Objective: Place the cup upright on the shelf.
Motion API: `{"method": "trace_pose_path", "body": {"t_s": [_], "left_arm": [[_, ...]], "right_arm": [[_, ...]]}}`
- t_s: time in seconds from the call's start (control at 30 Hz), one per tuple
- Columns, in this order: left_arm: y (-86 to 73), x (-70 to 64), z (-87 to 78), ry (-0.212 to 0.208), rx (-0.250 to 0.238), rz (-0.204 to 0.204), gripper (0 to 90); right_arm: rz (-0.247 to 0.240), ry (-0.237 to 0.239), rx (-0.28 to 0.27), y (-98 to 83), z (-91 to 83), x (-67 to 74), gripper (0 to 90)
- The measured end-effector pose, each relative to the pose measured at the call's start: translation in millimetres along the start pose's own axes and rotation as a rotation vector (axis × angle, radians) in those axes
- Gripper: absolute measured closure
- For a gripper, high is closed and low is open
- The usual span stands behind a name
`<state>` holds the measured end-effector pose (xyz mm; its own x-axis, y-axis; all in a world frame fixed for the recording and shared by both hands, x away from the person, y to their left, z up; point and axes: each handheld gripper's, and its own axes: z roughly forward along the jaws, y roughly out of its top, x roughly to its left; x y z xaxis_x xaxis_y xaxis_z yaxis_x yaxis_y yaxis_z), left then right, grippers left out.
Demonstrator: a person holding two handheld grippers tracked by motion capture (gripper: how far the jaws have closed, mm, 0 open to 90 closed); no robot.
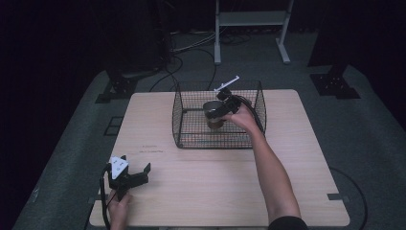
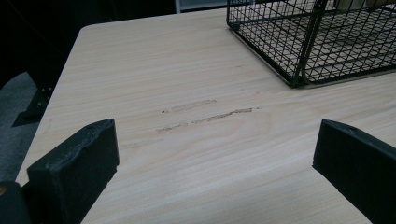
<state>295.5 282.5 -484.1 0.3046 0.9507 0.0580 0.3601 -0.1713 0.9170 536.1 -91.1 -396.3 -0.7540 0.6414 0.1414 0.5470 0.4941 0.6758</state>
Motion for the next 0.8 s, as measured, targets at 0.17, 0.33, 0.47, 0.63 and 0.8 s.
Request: {"method": "trace_pose_path", "body": {"t_s": [0.17,0.33,0.47,0.63,0.8], "left_arm": [[0.0,0.2,0.0,0.000,-0.001,-0.001,0.0],[-0.3,-0.6,-0.7,-0.005,-0.007,0.011,0.0],[-0.4,0.0,-0.4,-0.002,-0.007,0.005,0.0],[-0.2,0.1,-0.6,-0.001,-0.004,0.002,0.0],[-0.1,0.3,-0.7,-0.002,-0.002,0.003,0.0]], "right_arm": [[0.005,0.011,0.021,-2.5,6.7,0.4,17.7],[0.019,0.012,0.012,-2.7,8.1,-1.0,17.7],[0.000,-0.022,0.052,-4.4,12.7,-1.8,17.7],[-0.004,-0.029,0.085,-6.1,18.5,-2.4,17.6],[-0.003,-0.035,0.114,-8.2,21.6,-3.9,17.5]]}}
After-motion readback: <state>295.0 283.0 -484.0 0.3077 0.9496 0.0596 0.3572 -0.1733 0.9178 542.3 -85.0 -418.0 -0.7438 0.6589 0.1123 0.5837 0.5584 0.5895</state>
